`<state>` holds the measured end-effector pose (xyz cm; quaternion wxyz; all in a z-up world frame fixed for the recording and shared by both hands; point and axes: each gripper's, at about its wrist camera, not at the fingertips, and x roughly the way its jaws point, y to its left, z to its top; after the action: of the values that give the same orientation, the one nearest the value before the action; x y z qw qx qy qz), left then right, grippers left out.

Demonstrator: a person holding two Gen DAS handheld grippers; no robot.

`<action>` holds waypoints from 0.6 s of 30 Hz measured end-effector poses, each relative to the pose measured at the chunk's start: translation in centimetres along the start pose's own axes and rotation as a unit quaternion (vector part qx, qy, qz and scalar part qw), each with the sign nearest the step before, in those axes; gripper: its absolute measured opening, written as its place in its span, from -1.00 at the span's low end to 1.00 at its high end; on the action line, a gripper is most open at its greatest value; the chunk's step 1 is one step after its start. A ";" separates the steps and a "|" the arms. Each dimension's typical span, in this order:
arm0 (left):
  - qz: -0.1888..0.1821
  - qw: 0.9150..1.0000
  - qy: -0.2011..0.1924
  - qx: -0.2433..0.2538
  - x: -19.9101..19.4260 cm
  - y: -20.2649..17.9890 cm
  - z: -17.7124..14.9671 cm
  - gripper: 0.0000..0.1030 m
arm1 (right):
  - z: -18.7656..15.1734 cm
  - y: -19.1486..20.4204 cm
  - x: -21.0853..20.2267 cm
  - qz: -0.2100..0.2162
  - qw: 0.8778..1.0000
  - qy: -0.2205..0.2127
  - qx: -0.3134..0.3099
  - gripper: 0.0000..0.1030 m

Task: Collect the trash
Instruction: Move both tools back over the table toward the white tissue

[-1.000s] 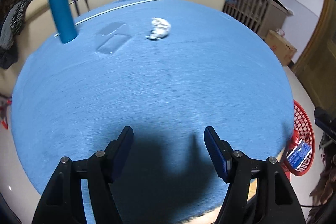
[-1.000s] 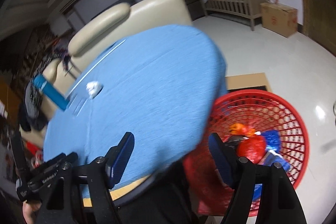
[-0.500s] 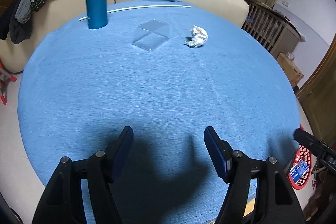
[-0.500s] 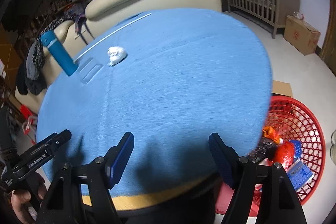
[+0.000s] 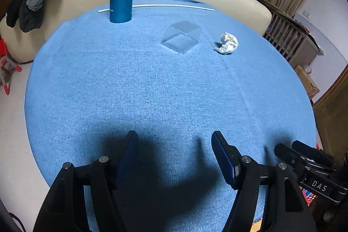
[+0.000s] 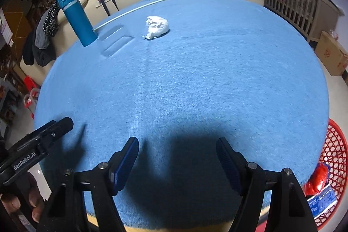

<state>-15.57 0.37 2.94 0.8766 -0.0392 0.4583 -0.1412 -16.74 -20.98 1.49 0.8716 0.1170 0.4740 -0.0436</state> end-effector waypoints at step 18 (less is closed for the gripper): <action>0.029 0.999 0.008 0.045 1.2 -1.0 -0.4 0.63 | 2.1 1.3 2.6 -0.012 1.000 0.005 -0.019 0.77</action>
<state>-15.45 -0.91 2.03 0.8775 0.0148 0.4596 -0.1364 -13.41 -20.09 0.65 0.8707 0.0947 0.4806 -0.0443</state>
